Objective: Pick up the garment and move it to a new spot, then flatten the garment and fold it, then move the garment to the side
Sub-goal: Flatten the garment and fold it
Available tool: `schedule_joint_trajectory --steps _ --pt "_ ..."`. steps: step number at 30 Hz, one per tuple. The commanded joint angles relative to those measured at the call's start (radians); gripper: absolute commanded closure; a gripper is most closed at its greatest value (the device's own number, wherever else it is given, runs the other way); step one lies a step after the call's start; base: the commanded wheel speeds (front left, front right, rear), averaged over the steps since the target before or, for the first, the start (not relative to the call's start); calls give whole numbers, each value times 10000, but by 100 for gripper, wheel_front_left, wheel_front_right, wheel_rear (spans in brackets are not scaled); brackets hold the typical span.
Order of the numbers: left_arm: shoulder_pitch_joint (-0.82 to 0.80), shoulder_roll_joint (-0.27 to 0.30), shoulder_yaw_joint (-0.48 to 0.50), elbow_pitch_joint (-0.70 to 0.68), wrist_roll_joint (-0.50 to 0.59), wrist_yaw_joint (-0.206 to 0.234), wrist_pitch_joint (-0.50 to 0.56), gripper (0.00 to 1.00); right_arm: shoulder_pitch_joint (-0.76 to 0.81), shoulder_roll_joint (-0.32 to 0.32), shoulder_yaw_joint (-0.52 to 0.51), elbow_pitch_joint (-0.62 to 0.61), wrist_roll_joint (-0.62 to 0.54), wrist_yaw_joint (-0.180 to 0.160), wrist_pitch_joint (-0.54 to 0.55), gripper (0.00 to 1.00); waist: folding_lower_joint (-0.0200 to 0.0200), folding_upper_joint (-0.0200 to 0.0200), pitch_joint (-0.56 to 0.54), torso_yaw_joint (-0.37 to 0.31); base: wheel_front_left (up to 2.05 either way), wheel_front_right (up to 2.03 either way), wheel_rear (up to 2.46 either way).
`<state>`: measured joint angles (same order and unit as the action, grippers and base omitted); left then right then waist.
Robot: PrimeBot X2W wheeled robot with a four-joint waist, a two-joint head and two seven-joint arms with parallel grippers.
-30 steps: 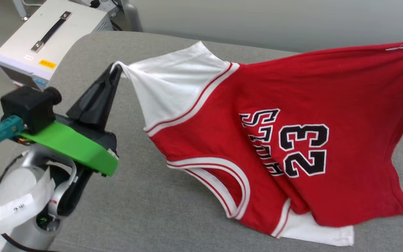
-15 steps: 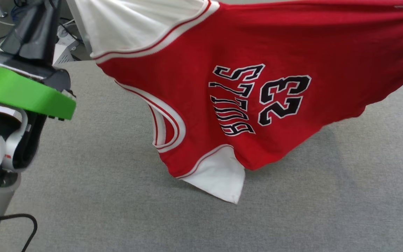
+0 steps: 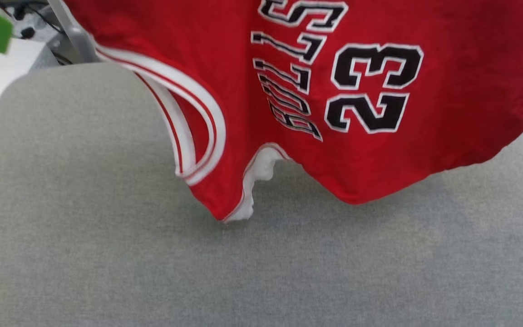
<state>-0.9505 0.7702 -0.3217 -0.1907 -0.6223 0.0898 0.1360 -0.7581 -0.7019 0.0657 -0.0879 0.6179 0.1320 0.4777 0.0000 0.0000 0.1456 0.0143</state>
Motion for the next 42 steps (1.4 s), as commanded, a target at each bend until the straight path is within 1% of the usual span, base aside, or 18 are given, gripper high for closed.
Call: schedule_joint_trajectory --steps 1,7,11,13,16,20,23,27,31,34,38,40,41,42 --pt "-461 198 17 215 104 -153 125 100 -327 -63 -90 69 -163 -13 -78 100 0 0 840 -214 0 0 0" --pt "-2196 408 -156 1209 141 -947 684 100 -1777 -136 98 660 -535 -13 -277 100 0 0 2315 -349 0 0 0" --pt "-3719 463 -497 2146 503 -1573 965 100 -3214 -141 414 1523 -924 -13 -576 100 0 0 3407 -444 0 0 0" --pt "-4581 391 -694 2718 776 -1771 953 100 -3965 -76 619 2084 -1183 -13 -782 100 0 0 3856 -487 0 0 0" --pt "-5886 173 -920 3763 1103 -1944 830 100 -5080 15 1059 2944 -1846 -13 -1286 100 0 0 4397 -602 0 0 0" --pt "-7676 -220 -1196 5362 1541 -2068 430 100 -6534 385 1431 4312 -2646 -13 -2055 100 0 0 4985 -702 0 0 0" --pt "-8889 -594 -1412 6507 1890 -2115 -168 100 -7625 787 1448 5413 -3208 -13 -2679 100 0 0 5296 -678 0 0 0" --pt "-9912 -1012 -1578 7843 2223 -2137 -1187 100 -8814 1311 1337 6658 -3925 -13 -3454 100 0 0 5652 -542 0 0 0" --pt "-10151 -1340 -1735 9021 2275 -2162 -2363 100 -9502 1827 1260 7738 -4524 -13 -4258 100 0 0 5865 -369 0 0 0" --pt "-9725 -1571 -1978 9633 2144 -2184 -3177 100 -9525 2148 1255 8294 -4744 -13 -4867 100 0 0 5862 -204 0 0 0" --pt "-8537 -2026 -2284 10095 1765 -2199 -3769 100 -8972 2513 1346 8875 -4879 -13 -5575 100 0 0 5655 63 0 0 0" --pt "-7819 -2300 -2310 10036 1413 -2201 -3896 100 -8468 2676 1767 9019 -4877 -13 -5848 100 0 0 5501 158 0 0 0" --pt "-6574 -2578 -2485 9663 1083 -2202 -3963 100 -7629 2744 2241 9148 -4618 -13 -6278 100 0 0 5164 248 0 0 0" --pt "-6220 -2616 -2459 9451 1014 -2202 -3968 100 -7402 2753 2319 9176 -4514 -13 -6384 100 0 0 5067 258 0 0 0"
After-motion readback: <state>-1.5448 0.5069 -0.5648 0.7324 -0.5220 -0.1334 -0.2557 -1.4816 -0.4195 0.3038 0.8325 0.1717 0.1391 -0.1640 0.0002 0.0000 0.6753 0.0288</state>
